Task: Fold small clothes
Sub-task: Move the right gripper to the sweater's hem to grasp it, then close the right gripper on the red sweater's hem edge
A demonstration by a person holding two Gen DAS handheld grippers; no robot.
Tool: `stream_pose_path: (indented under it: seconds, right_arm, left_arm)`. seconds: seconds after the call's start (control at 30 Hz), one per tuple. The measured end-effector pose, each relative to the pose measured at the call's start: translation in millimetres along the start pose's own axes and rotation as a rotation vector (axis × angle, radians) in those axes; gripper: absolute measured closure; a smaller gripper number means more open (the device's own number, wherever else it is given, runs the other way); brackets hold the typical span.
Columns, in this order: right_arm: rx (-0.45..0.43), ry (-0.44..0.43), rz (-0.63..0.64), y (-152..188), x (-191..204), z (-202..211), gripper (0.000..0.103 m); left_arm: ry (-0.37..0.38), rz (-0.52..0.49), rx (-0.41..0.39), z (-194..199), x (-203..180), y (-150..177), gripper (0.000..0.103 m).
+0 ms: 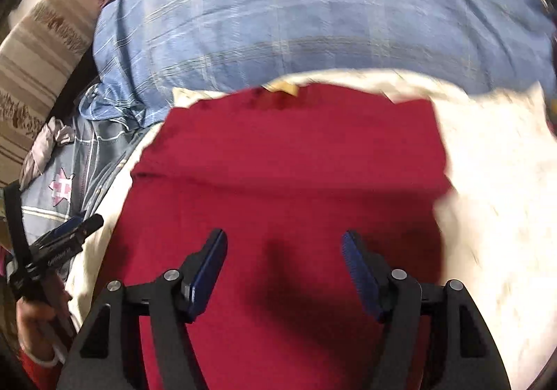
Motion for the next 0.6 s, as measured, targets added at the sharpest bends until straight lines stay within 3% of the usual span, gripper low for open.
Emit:
stream_pose_path:
  seconds: [0.27,0.43,0.6]
  right_arm:
    - [0.102,-0.035,-0.101,73,-54,29,0.028]
    - [0.132,-0.08,-0.128,102,-71,49,0.028]
    - [0.17,-0.155,-0.144,130,-77,60,0.028]
  left_arm:
    - [0.037,-0.048,0.037,16,-23,21,0.019]
    - [0.105,-0.045,0.11,36,-28,58,0.019]
    - [0.115,-0.048,0.176,48,-29,96,0.019]
Point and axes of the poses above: each gripper's, at about its wrist camera, not at the fingertips, and z roughly against the way its jaws point, x to its left, y to its underside, the point moved 8 cm from there along -z, roughly the way its jaws point, and after that the axes turned 15 degrees about y, right-handed, at the moved point
